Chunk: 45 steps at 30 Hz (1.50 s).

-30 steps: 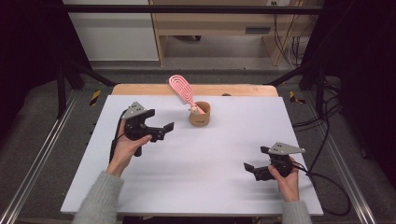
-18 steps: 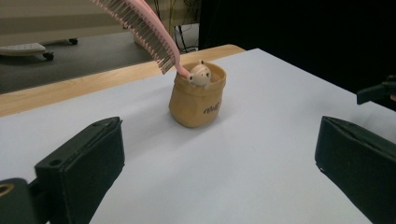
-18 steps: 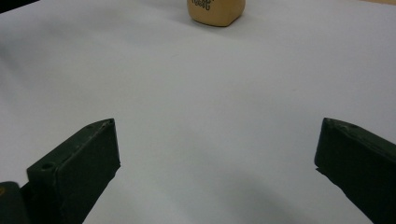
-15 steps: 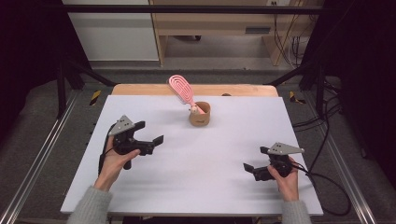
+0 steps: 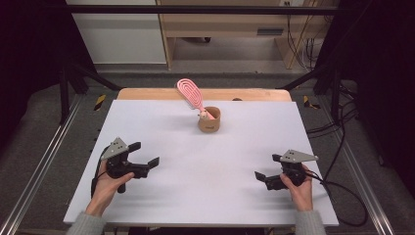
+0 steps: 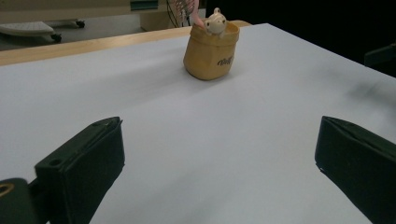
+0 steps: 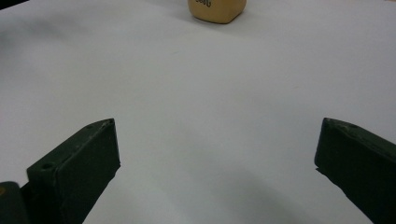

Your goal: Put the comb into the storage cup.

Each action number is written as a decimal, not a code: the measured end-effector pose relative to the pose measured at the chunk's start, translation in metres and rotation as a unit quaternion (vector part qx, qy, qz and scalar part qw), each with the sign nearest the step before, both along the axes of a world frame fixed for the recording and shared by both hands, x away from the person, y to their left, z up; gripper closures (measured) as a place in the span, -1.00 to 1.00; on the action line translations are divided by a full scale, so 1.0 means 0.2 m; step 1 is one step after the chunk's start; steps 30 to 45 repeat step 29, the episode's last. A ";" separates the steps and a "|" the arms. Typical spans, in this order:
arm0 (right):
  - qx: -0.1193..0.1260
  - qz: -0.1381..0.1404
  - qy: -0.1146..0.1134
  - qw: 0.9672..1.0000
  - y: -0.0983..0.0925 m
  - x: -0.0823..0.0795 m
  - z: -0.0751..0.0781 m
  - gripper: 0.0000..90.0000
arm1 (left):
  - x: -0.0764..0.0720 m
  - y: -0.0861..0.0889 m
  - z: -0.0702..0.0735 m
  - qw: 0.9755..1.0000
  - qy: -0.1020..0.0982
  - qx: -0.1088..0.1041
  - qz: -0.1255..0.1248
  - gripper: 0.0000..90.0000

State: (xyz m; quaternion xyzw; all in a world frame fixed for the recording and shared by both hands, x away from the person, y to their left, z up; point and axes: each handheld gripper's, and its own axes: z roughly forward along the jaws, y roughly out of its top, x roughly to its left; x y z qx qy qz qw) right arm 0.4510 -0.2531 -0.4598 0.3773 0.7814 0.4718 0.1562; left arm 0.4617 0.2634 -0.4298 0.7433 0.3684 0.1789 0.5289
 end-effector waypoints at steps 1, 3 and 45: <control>0.000 0.000 0.000 1.000 0.00 0.00 0.00 -0.99 | -0.01 0.01 -0.01 1.000 0.002 0.001 0.000 -0.97; -0.001 -0.001 0.000 1.000 0.00 0.00 0.00 -0.99 | -0.02 0.03 -0.02 1.000 0.005 0.003 0.002 -0.97; -0.007 0.004 0.005 1.000 0.01 -0.01 -0.02 -0.99 | -0.10 0.18 -0.19 0.999 0.026 0.036 0.024 -0.97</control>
